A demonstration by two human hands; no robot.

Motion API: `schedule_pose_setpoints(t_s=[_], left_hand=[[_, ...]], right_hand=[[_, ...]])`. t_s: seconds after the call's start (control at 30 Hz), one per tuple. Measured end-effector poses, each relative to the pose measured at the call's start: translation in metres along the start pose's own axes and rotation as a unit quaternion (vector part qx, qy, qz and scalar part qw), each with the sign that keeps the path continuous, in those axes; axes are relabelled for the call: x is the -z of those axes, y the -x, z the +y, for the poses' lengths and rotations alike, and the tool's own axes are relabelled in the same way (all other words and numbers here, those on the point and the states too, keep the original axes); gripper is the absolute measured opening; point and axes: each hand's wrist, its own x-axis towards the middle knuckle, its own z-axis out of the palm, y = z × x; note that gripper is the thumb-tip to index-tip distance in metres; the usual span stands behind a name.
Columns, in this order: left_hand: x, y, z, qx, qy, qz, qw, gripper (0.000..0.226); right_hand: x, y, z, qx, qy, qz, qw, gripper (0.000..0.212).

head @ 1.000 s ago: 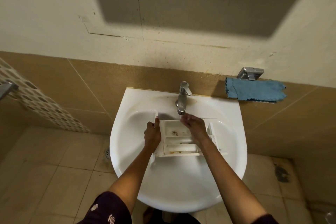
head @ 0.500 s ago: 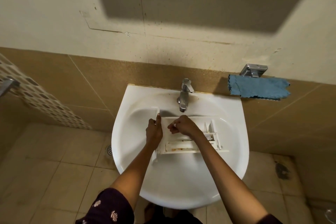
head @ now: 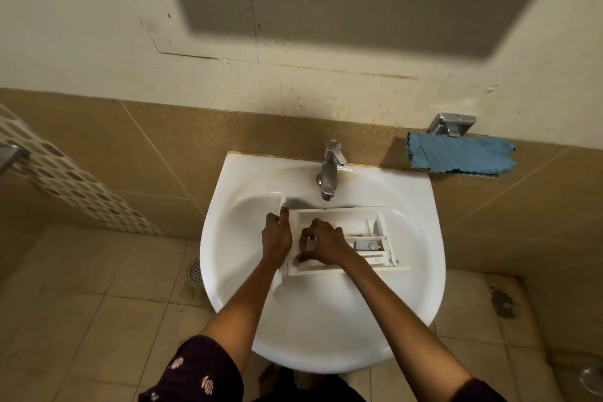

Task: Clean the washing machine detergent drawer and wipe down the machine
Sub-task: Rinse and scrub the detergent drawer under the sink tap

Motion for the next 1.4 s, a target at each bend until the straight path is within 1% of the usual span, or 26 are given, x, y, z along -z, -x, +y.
schedule_pose_setpoints(t_s=[0.1, 0.13, 0.27, 0.43, 0.53, 0.63, 0.67, 0.7, 0.73, 0.77, 0.8, 0.83, 0.87, 0.93, 0.97, 1.0, 1.03, 1.07, 1.17, 1.2, 1.23, 1.27, 1.3, 1.33, 1.37, 1.4], left_hand=[[0.0, 0.0, 0.002, 0.001, 0.005, -0.002, 1.0, 0.053], [0.0, 0.0, 0.003, 0.002, 0.005, -0.002, 1.0, 0.053], [0.001, 0.001, 0.002, 0.004, -0.003, -0.002, 1.0, 0.054], [0.0, 0.001, 0.002, 0.004, -0.004, -0.004, 1.0, 0.053], [0.001, 0.0, 0.001, 0.003, 0.0, -0.004, 1.0, 0.053], [0.001, 0.0, 0.0, 0.003, 0.0, -0.009, 1.0, 0.054], [0.0, -0.001, -0.001, 0.003, 0.0, -0.011, 1.0, 0.054], [0.0, -0.002, -0.001, 0.003, 0.0, -0.012, 1.0, 0.053], [0.001, -0.002, -0.001, 0.003, 0.001, -0.014, 1.0, 0.053], [0.001, -0.003, -0.001, 0.004, 0.003, -0.015, 1.0, 0.053], [0.001, -0.003, -0.001, 0.004, 0.003, -0.014, 1.0, 0.053], [0.001, -0.003, 0.0, 0.005, 0.003, -0.012, 1.0, 0.054], [0.001, -0.003, -0.001, 0.005, 0.002, -0.011, 1.0, 0.054], [0.001, -0.003, -0.001, 0.002, -0.001, -0.011, 1.0, 0.054], [0.001, -0.002, -0.001, 0.001, -0.002, -0.012, 1.0, 0.054], [0.001, -0.003, -0.001, 0.001, -0.001, -0.012, 1.0, 0.054], [0.001, -0.003, -0.002, -0.001, -0.001, -0.013, 1.0, 0.053], [0.001, -0.003, -0.001, -0.002, 0.0, -0.013, 1.0, 0.053], [0.001, -0.003, -0.001, -0.002, 0.0, -0.016, 1.0, 0.051], [0.001, -0.003, -0.002, -0.001, 0.002, -0.016, 1.0, 0.052], [0.001, -0.003, -0.002, -0.001, 0.005, -0.016, 1.0, 0.052], [0.001, -0.002, -0.002, -0.002, 0.006, -0.014, 1.0, 0.052], [0.001, -0.002, -0.001, -0.005, 0.006, -0.012, 1.0, 0.052], [0.001, -0.002, -0.001, -0.007, 0.004, -0.011, 1.0, 0.052], [0.002, -0.002, 0.0, -0.008, 0.001, -0.011, 1.0, 0.052], [0.002, -0.003, 0.0, -0.006, 0.0, -0.012, 1.0, 0.052]], right_hand=[[-0.004, -0.002, -0.002, -0.018, -0.035, 0.07, 0.997, 0.031], [-0.005, -0.002, -0.001, -0.014, -0.022, 0.072, 0.997, 0.034], [-0.007, 0.003, 0.006, 0.034, 0.082, 0.012, 0.996, 0.041], [-0.009, 0.002, 0.004, 0.01, 0.056, 0.054, 0.997, 0.046], [-0.007, 0.005, 0.004, 0.024, 0.071, 0.038, 0.996, 0.04], [0.002, 0.007, 0.01, 0.001, 0.16, 0.029, 0.987, 0.023], [0.005, 0.007, 0.015, -0.019, 0.138, 0.03, 0.99, 0.022], [0.008, 0.007, 0.02, -0.041, 0.07, 0.03, 0.996, 0.025], [0.012, 0.006, 0.026, -0.055, -0.032, 0.035, 0.997, 0.029], [0.017, 0.007, 0.03, -0.057, -0.15, 0.048, 0.986, 0.031], [0.023, 0.006, 0.032, -0.062, -0.279, 0.065, 0.956, 0.029], [0.028, 0.004, 0.031, -0.079, -0.405, 0.085, 0.907, 0.026], [0.032, -0.001, 0.03, -0.108, -0.522, 0.105, 0.84, 0.026], [0.038, -0.012, 0.029, -0.148, -0.717, 0.118, 0.671, 0.029], [0.04, -0.017, 0.029, -0.157, -0.777, 0.11, 0.6, 0.031], [0.042, -0.02, 0.029, -0.165, -0.812, 0.099, 0.551, 0.032], [0.043, -0.023, 0.028, -0.174, -0.83, 0.092, 0.522, 0.031], [0.044, -0.024, 0.027, -0.182, -0.837, 0.089, 0.508, 0.03], [0.043, -0.026, 0.018, -0.192, -0.847, 0.084, 0.488, 0.029], [0.043, -0.025, 0.015, -0.192, -0.845, 0.072, 0.495, 0.029], [0.043, -0.023, 0.012, -0.191, -0.829, 0.05, 0.522, 0.03], [0.043, -0.019, 0.008, -0.196, -0.79, 0.017, 0.581, 0.029], [0.043, -0.015, 0.003, -0.199, -0.722, -0.024, 0.662, 0.027], [0.043, -0.01, -0.002, -0.198, -0.63, -0.067, 0.748, 0.025], [0.041, -0.009, -0.005, -0.194, -0.525, -0.099, 0.822, 0.025], [0.039, -0.009, -0.009, -0.195, -0.422, -0.107, 0.879, 0.025]])
